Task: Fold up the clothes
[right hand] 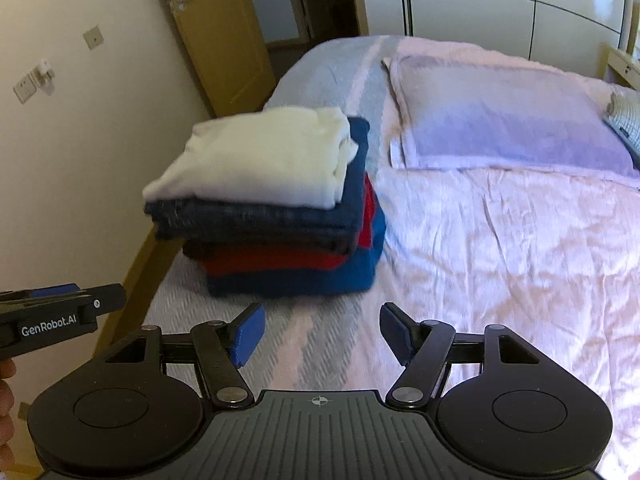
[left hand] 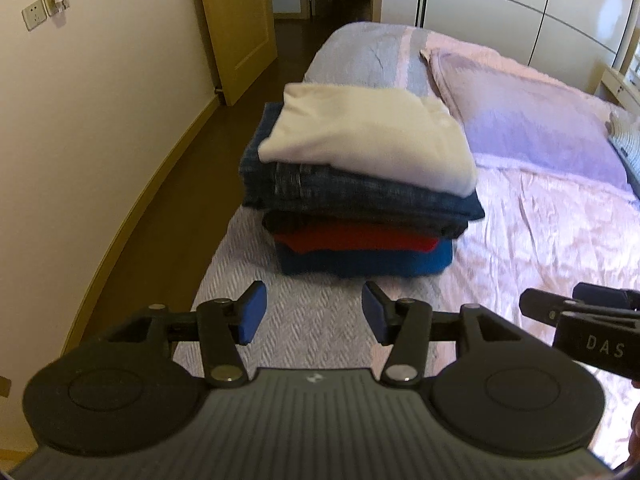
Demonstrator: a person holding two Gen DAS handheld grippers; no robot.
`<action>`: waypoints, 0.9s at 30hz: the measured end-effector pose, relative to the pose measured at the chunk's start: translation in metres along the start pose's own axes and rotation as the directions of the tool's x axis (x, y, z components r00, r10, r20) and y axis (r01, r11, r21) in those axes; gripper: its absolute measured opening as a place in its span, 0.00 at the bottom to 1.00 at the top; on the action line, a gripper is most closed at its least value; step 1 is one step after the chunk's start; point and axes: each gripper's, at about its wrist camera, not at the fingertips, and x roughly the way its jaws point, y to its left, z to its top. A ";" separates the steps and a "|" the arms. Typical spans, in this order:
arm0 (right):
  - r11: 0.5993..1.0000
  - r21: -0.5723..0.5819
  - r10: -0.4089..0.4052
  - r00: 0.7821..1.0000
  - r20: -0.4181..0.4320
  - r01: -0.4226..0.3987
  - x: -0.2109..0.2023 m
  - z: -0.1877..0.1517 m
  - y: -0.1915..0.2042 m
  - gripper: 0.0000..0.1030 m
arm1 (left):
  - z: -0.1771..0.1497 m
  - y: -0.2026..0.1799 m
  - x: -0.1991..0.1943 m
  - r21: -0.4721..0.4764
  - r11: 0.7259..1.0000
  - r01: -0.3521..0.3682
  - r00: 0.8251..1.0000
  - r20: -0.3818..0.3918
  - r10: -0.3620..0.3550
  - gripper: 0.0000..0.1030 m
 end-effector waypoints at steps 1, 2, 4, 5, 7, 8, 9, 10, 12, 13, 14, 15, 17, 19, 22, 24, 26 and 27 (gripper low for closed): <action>1.000 -0.003 0.000 1.000 -0.004 0.000 0.000 -0.003 0.000 0.65 | -0.004 -0.002 0.000 0.001 1.000 0.000 1.000 -0.005 0.000 0.47; 1.000 -0.007 0.000 1.000 -0.007 0.000 0.000 -0.005 0.000 0.65 | -0.007 -0.002 0.000 0.000 1.000 0.000 1.000 -0.008 0.000 0.47; 1.000 -0.015 0.000 1.000 -0.010 0.000 -0.001 -0.009 0.001 0.65 | -0.012 -0.005 -0.002 0.000 1.000 -0.001 1.000 -0.010 0.001 0.47; 1.000 -0.019 -0.001 1.000 -0.011 0.001 -0.002 -0.011 0.001 0.65 | -0.013 -0.005 -0.002 0.000 1.000 -0.002 1.000 -0.012 0.002 0.47; 1.000 -0.029 -0.004 1.000 -0.012 0.004 -0.004 -0.015 0.000 0.65 | -0.016 -0.006 -0.003 -0.005 1.000 0.000 1.000 -0.014 0.000 0.47; 0.999 -0.033 -0.008 1.000 -0.013 0.007 -0.005 -0.016 0.000 0.65 | -0.018 -0.007 -0.003 -0.007 1.000 0.001 1.000 -0.015 -0.001 0.47; 0.999 -0.034 -0.011 1.000 -0.014 0.010 -0.006 -0.018 -0.001 0.65 | -0.020 -0.008 -0.003 -0.009 1.000 0.002 1.000 -0.016 -0.002 0.47; 0.999 -0.034 -0.013 1.000 -0.016 0.012 -0.006 -0.019 -0.002 0.65 | -0.021 -0.009 -0.004 -0.011 1.000 0.002 1.000 -0.017 -0.002 0.47; 0.999 -0.034 -0.014 1.000 -0.021 0.013 -0.007 -0.022 -0.004 0.65 | -0.024 -0.010 -0.004 -0.013 1.000 0.002 1.000 -0.018 -0.002 0.47; 0.999 -0.034 -0.015 1.000 -0.026 0.014 -0.006 -0.023 -0.005 0.65 | -0.026 -0.012 -0.004 -0.014 1.000 0.001 1.000 -0.020 -0.001 0.47; 0.999 -0.034 -0.017 0.999 -0.031 0.016 -0.006 -0.024 -0.006 0.65 | -0.028 -0.013 -0.004 -0.015 1.000 0.001 1.000 -0.023 -0.001 0.47; 0.999 -0.035 -0.020 0.999 -0.037 0.018 -0.005 -0.026 -0.007 0.65 | -0.029 -0.014 -0.004 -0.016 1.000 0.000 1.000 -0.026 0.000 0.47; 0.999 -0.037 -0.020 0.999 -0.048 0.019 -0.005 -0.029 -0.008 0.65 | -0.034 -0.016 -0.003 -0.021 1.000 -0.005 1.000 -0.031 0.004 0.47; 0.999 -0.043 -0.018 0.999 -0.051 0.015 -0.005 -0.032 -0.007 0.65 | -0.038 -0.017 -0.003 -0.028 1.000 -0.012 0.999 -0.035 0.011 0.47; 0.998 -0.054 -0.012 0.999 -0.053 0.009 -0.005 -0.035 -0.006 0.65 | -0.044 -0.017 -0.003 -0.039 0.999 -0.022 0.999 -0.041 0.020 0.47; 0.998 -0.061 -0.008 0.999 -0.054 0.004 -0.006 -0.037 -0.006 0.65 | -0.047 -0.016 -0.004 -0.045 0.999 -0.024 0.999 -0.042 0.022 0.47; 0.998 -0.063 -0.003 0.998 -0.057 -0.001 -0.005 -0.039 -0.005 0.65 | -0.050 -0.015 -0.004 -0.050 0.998 -0.027 0.999 -0.043 0.025 0.47; 0.998 -0.064 -0.001 0.998 -0.060 -0.003 -0.004 -0.040 -0.005 0.65 | -0.052 -0.014 -0.004 -0.052 0.998 -0.029 0.999 -0.046 0.026 0.47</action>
